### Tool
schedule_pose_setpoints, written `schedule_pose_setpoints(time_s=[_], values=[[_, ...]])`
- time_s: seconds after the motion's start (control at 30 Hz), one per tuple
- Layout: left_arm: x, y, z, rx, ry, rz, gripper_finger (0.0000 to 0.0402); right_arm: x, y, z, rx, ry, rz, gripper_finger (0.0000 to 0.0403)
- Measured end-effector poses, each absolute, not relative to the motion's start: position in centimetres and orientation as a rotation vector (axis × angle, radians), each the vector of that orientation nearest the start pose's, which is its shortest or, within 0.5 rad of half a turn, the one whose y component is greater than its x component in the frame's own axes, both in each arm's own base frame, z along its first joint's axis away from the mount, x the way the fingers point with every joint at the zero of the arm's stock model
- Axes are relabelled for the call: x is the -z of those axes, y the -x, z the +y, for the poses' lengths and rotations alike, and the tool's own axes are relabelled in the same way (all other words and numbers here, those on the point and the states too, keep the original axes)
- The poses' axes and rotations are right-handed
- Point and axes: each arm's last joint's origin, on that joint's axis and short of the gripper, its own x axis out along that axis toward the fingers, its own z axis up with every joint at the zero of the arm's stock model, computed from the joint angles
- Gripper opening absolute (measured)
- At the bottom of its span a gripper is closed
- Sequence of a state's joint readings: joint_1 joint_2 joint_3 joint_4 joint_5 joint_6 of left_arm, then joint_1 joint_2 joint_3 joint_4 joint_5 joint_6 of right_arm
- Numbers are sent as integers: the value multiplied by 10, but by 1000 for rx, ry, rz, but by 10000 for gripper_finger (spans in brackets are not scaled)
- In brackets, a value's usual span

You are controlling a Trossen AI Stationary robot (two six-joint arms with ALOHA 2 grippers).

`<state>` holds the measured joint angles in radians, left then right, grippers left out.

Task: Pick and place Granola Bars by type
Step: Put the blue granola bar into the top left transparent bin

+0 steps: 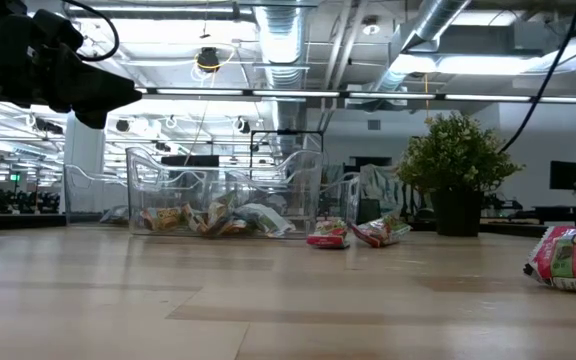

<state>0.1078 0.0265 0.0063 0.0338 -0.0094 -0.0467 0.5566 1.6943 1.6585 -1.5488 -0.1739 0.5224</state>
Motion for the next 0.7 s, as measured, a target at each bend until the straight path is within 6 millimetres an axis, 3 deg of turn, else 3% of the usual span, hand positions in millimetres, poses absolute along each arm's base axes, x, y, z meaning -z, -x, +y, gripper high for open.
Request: schedule_pose_setpoints(time_s=[0.3,0.7], values=[[-167,-98,11,-117,46,-16,128,-312,-231,182,-113,8,1698,110],[-167,-98,11,-118,46,-16,128,-257,-201,175,-84,-81,1681,236]])
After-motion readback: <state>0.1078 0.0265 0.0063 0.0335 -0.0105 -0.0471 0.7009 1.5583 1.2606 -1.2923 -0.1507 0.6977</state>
